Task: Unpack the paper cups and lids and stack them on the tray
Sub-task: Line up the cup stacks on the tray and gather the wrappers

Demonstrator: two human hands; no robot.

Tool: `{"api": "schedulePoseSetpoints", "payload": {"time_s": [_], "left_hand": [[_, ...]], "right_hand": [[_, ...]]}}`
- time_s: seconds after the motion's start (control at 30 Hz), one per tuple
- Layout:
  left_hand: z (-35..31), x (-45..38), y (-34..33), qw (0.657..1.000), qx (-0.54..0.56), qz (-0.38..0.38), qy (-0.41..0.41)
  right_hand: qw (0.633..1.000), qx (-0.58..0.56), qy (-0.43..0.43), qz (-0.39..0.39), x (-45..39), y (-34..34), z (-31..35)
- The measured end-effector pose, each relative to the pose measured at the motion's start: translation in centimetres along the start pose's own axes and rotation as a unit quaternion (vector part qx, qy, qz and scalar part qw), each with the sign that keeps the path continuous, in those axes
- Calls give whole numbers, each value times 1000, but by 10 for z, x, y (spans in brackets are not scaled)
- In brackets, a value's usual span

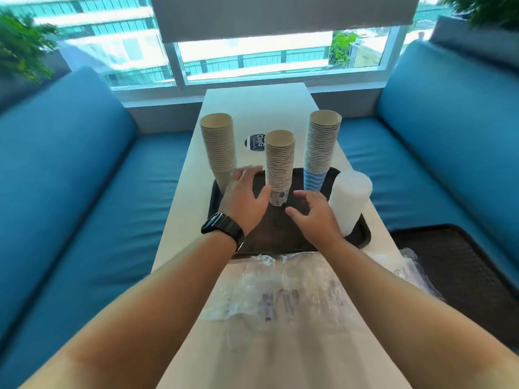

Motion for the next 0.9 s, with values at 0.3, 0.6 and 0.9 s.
{"api": "schedulePoseSetpoints", "payload": {"time_s": [0.3, 0.6, 0.9], "left_hand": [[-24, -89, -3, 999, 25, 11, -29], [-17, -133, -18, 998, 47, 39, -19], [8, -69, 32, 997, 68, -30, -26]], "right_hand": [[984, -169, -41, 28, -79, -27, -8], [974, -223, -16, 21, -132, -54, -23], [971, -212, 32, 103, -83, -87, 19]]}}
Point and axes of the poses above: each hand's wrist, its own x-axis away from the middle knuckle, its own y-axis out of the back of the hand, z = x × y, the point moved 6 cm from there along -x, towards the middle knuckle, and after that the axes turned 5 degrees about z, right-handed, at the moved point
